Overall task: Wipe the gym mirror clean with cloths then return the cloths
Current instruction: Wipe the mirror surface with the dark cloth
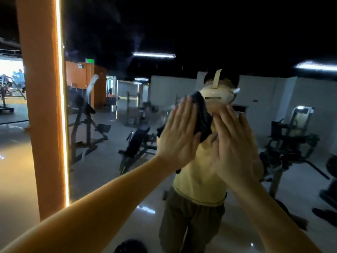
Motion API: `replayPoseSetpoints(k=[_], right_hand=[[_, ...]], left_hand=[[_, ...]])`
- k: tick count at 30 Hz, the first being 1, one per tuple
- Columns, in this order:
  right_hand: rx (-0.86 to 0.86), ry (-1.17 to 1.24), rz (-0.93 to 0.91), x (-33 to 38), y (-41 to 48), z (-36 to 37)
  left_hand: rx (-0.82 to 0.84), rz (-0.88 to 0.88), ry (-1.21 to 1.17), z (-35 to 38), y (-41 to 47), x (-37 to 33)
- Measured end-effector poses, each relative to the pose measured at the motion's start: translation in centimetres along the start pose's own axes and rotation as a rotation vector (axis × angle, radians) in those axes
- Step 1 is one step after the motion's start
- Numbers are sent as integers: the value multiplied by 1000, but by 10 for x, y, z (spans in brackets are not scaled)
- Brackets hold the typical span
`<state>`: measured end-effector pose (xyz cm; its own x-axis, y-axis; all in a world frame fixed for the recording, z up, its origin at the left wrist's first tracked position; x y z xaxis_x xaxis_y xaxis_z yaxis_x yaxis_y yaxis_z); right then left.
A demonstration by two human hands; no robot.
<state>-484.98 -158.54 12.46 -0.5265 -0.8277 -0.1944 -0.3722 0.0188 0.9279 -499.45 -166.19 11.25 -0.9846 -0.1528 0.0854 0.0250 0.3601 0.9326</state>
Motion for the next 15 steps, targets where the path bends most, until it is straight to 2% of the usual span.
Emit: replayPoseSetpoints(k=[2, 4, 5, 8, 9, 12, 15], right_hand=[[-29, 14, -18, -6, -2, -3], [-36, 24, -35, -10, -4, -4], [-32, 28, -40, -9, -4, -4], [-24, 24, -56, -5, -4, -2], [-24, 16, -57, -4, -4, 0], [-29, 20, -59, -5, -4, 3], [-28, 37, -78, -9, -6, 5]], left_hand=[[123, 191, 71, 15, -14, -16], [158, 270, 112, 4, -22, 4], [142, 204, 105, -6, -27, 21], [-10, -252, 60, -43, -51, 79], [-68, -344, 69, -51, -59, 90], [-159, -381, 13, -41, -59, 76], [-82, -209, -44, 0, -58, 24]])
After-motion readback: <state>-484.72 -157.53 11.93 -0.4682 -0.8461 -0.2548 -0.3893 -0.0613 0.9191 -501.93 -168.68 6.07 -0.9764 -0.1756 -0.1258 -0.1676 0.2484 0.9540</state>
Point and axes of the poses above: each hand's wrist, its own y-axis towards the middle knuckle, its own z-axis out of the palm, x = y × z, the point moved 2 cm from there along y, towards the middle knuckle, and after that the axes turned 12 degrees about -y, right-handed, at the moved point
